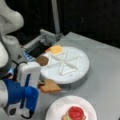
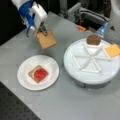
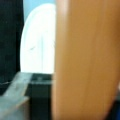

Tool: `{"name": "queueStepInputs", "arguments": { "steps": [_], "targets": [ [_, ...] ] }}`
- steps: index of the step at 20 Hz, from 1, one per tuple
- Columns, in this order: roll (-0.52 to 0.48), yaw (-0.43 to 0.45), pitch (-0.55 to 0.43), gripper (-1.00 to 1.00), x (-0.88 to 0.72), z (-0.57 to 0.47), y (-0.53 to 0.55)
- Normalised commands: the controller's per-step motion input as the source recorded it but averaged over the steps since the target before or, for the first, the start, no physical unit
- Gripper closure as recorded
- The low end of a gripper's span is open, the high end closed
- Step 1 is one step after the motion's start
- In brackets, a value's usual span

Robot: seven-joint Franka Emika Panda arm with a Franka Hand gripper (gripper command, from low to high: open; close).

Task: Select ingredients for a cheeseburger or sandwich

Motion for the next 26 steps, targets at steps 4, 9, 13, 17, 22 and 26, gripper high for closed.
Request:
{"name": "queueStepInputs", "arguments": {
  "steps": [4,9,13,17,22,26],
  "targets": [
    [-0.120,0.667,0.134,1.00,0.61,-0.13,-0.32],
    [-0.040,0.582,0.118,1.00,0.48,-0.06,-0.25],
    [-0.003,0.461,0.093,1.00,0.40,-0.07,-0.23],
    [0.008,0.372,0.072,1.00,0.40,-0.12,-0.22],
    [-0.027,0.299,0.071,1.00,0.43,-0.17,-0.22],
    [-0.044,0.258,0.073,1.00,0.44,-0.13,-0.16]
  ]
}}
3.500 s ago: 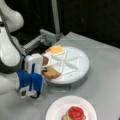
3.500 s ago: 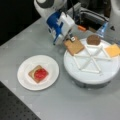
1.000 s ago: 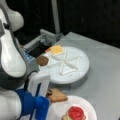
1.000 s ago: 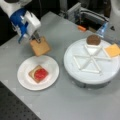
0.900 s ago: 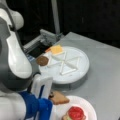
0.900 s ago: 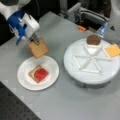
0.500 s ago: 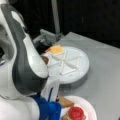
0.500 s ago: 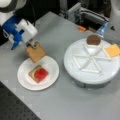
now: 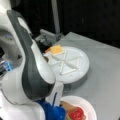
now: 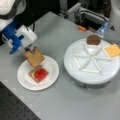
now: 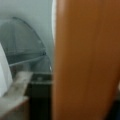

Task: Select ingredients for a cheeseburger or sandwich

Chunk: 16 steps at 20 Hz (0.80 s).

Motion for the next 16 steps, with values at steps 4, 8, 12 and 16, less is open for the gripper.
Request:
{"name": "queueStepInputs", "arguments": {
  "steps": [4,8,12,16],
  "targets": [
    [-0.047,0.214,0.074,1.00,0.42,-0.08,-0.09],
    [-0.043,0.184,0.090,1.00,0.38,-0.04,-0.08],
    [-0.058,0.174,0.109,1.00,0.37,-0.05,-0.10],
    [-0.071,0.184,0.125,1.00,0.34,-0.07,-0.11]
  ]
}}
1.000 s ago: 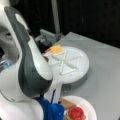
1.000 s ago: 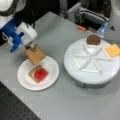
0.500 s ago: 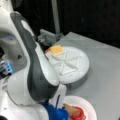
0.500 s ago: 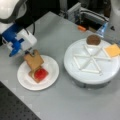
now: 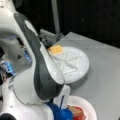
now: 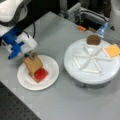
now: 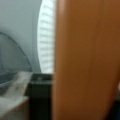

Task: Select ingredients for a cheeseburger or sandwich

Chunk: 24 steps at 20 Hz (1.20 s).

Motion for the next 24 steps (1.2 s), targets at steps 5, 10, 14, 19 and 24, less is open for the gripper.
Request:
{"name": "queueStepInputs", "arguments": {
  "steps": [5,10,14,19,24],
  "targets": [
    [-0.064,0.196,0.127,1.00,0.31,-0.06,-0.06],
    [-0.070,0.196,0.118,1.00,0.27,-0.02,-0.03],
    [-0.081,0.184,0.112,1.00,0.21,-0.03,-0.03],
    [-0.097,0.174,0.106,1.00,0.18,-0.06,-0.05],
    [-0.103,0.169,0.088,1.00,0.17,-0.07,-0.04]
  ]
}}
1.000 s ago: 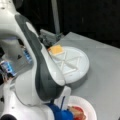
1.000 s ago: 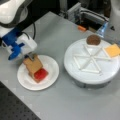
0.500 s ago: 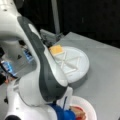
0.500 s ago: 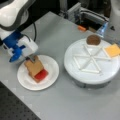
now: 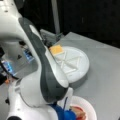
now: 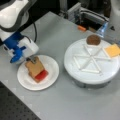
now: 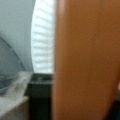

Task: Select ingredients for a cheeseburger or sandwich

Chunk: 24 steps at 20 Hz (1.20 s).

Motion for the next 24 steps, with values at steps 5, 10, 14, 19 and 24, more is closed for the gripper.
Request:
{"name": "queueStepInputs", "arguments": {
  "steps": [5,10,14,19,24],
  "targets": [
    [-0.123,0.171,0.070,1.00,0.16,-0.03,-0.01],
    [-0.145,0.176,0.057,1.00,0.15,-0.03,-0.01],
    [-0.159,0.175,0.042,1.00,0.14,-0.04,-0.02],
    [-0.156,0.177,0.037,1.00,0.13,-0.06,-0.02],
    [-0.144,0.172,0.038,1.00,0.12,-0.06,0.02]
  ]
}}
